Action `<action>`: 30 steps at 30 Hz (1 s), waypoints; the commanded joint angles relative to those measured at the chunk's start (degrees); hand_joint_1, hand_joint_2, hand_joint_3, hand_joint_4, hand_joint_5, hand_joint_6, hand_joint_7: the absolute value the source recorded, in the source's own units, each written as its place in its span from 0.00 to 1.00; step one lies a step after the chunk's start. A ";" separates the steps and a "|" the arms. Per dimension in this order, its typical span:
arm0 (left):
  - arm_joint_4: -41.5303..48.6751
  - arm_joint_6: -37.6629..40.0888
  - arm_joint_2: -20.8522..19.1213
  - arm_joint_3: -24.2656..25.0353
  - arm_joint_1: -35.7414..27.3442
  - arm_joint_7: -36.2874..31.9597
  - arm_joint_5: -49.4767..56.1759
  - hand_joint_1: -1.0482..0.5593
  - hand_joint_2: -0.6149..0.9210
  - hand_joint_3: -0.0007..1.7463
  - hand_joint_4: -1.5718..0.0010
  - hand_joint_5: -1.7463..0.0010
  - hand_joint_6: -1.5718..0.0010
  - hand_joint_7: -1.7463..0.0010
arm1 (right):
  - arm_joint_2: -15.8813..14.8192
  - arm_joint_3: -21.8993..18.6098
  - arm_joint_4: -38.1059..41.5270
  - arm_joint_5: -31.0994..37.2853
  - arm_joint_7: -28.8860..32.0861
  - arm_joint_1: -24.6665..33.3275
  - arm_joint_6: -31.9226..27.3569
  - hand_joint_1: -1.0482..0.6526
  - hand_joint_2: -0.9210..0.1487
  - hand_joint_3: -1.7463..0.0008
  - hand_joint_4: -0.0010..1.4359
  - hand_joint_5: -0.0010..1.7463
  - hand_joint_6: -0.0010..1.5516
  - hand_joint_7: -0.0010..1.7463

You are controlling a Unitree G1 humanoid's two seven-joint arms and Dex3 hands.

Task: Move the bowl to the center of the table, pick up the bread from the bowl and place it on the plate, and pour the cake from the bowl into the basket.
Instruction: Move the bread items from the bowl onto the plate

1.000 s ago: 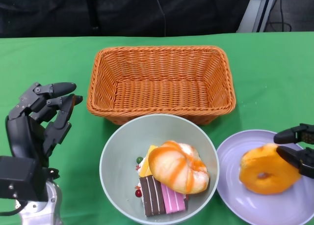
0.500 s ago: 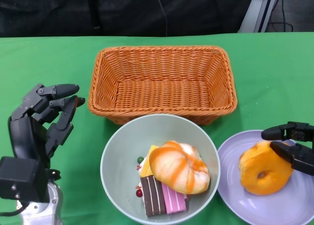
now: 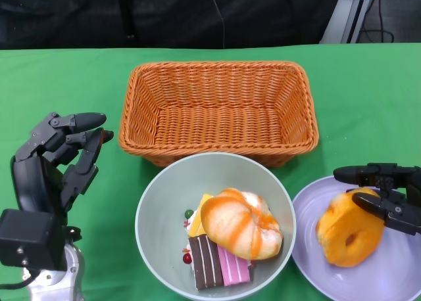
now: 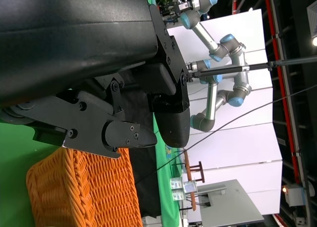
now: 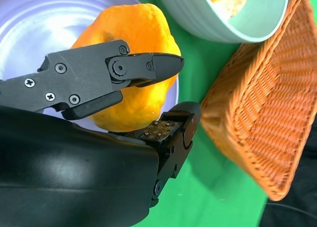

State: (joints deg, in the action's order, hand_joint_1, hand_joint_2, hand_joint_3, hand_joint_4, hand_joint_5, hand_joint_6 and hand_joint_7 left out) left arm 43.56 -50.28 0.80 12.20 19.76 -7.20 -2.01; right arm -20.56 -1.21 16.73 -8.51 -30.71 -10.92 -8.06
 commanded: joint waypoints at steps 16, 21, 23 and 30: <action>0.69 0.12 -0.82 0.29 0.08 -0.08 -0.47 0.56 1.00 0.14 0.45 0.53 0.41 0.60 | 1.48 -1.99 8.40 2.64 1.95 0.55 26.22 0.15 0.00 0.83 0.35 0.07 0.36 0.01; 1.04 -0.30 -0.86 0.28 0.24 -0.12 -0.35 0.56 1.00 0.14 0.45 0.53 0.41 0.60 | 2.30 -2.61 6.69 2.77 3.48 1.45 31.92 0.16 0.00 0.84 0.36 0.06 0.37 0.01; 1.04 -0.28 -0.91 0.24 0.31 -0.23 -0.17 0.56 1.00 0.14 0.45 0.53 0.41 0.60 | 2.77 -2.84 5.75 2.28 3.73 1.82 34.42 0.19 0.00 0.86 0.38 0.06 0.37 0.01; 1.01 -0.58 -0.94 0.15 0.37 0.15 -0.36 0.56 1.00 0.15 0.45 0.53 0.41 0.60 | 4.20 -2.96 -1.40 1.34 5.09 3.77 38.55 0.19 0.00 0.90 0.41 0.07 0.39 0.01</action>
State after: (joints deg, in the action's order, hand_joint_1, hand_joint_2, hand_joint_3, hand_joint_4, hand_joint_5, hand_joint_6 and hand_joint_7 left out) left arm 44.28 -50.15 0.73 12.21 19.83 -7.17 -2.22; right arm -16.29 -3.46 17.90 -6.33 -26.24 -7.91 29.30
